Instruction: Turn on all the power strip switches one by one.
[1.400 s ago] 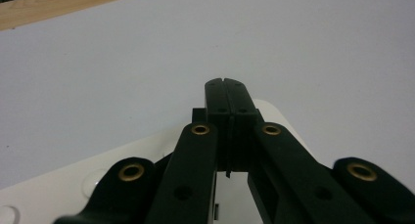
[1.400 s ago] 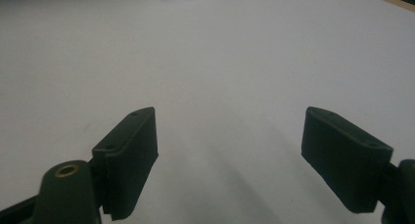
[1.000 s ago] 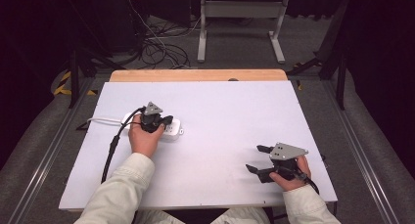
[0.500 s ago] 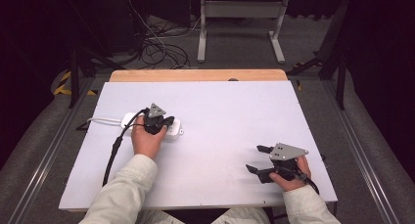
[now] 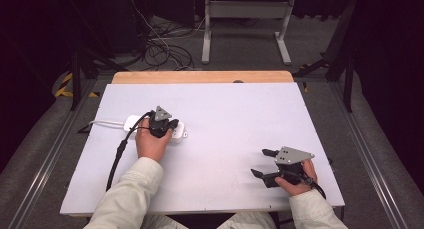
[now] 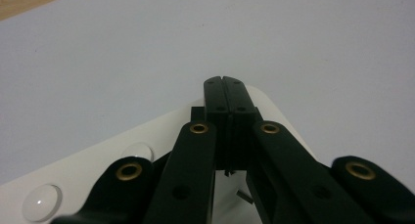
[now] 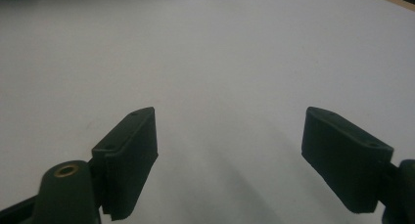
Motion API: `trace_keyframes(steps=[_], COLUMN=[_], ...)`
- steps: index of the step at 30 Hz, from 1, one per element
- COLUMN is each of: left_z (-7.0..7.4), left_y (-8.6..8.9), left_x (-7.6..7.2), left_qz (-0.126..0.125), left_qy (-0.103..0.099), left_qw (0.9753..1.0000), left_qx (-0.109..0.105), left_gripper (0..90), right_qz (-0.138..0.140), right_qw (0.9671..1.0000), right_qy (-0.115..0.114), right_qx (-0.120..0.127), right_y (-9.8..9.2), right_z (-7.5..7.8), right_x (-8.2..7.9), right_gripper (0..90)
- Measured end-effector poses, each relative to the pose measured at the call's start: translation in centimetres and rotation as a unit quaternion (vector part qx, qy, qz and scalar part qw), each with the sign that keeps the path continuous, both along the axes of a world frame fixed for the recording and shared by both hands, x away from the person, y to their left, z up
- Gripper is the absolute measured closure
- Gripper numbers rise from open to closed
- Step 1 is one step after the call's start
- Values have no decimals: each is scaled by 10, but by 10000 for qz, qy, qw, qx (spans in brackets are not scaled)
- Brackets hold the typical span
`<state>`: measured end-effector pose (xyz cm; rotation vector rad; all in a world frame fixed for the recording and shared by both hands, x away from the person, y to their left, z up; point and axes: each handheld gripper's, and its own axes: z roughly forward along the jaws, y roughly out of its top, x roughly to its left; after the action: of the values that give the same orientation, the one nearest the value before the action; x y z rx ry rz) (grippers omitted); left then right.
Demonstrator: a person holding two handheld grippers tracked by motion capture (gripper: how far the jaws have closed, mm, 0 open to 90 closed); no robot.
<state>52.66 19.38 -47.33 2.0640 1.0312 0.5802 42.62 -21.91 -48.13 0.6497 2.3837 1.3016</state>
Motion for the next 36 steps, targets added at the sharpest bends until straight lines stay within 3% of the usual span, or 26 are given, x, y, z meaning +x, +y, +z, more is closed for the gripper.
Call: trace_keyframes(steps=[2, 6, 7, 9, 10, 14, 24, 25, 29, 30, 31, 32, 36], left_z=[-1, -2, 2, 4, 7, 22, 44, 46, 54, 56, 57, 58, 59], left_y=[-2, 4, 10, 12, 12, 5, 10, 10, 16, 17, 20, 21, 30], left_x=[1, 2, 2, 0, -3, -21, -51, -56, -69, -73, -75, -80, -93], left_qz=[-30, -50, -50, -30, -70, -360, -716, -732, -875, -917, -962, -952, -980], left_qy=[-65, 10, 150, 179, 120, -87, -291, -295, -414, -379, -432, -375, -530], left_qw=[10000, 9997, 9984, 9981, 9977, 9971, 9936, 9926, 9904, 9896, 9891, 9884, 9869], left_qx=[44, -223, -539, -581, -664, -661, -824, -926, -988, -1041, -1024, -1119, -1171], left_gripper=[900, 900, 900, 900, 900, 900, 855, 851, 782, 706, 706, 668, 542], right_qz=[-3, -10, -27, -44, -42, -37, -53, -55, -56, -58, -58, -60, -50], right_qw=[10000, 10000, 10000, 10000, 10000, 10000, 10000, 10000, 10000, 10000, 10000, 10000, 10000], right_qy=[5, -8, -1, 10, 16, 10, -10, -7, -10, -9, -9, -8, 2], right_qx=[0, 13, 33, 30, 30, 42, 35, 34, 46, 56, 56, 55, 47], right_y=[0, 0, -1, -2, -3, -1, -1, -1, -1, -1, -1, -1, -1], right_z=[0, 0, 0, 0, 0, 0, 0, 0, 1, 1, 1, 1, 0], right_x=[0, 0, 1, 1, 2, 3, 0, 0, 0, 0, 0, 0, 0], right_gripper=[216, 215, 215, 215, 215, 215, 215, 215, 215, 214, 214, 214, 213])
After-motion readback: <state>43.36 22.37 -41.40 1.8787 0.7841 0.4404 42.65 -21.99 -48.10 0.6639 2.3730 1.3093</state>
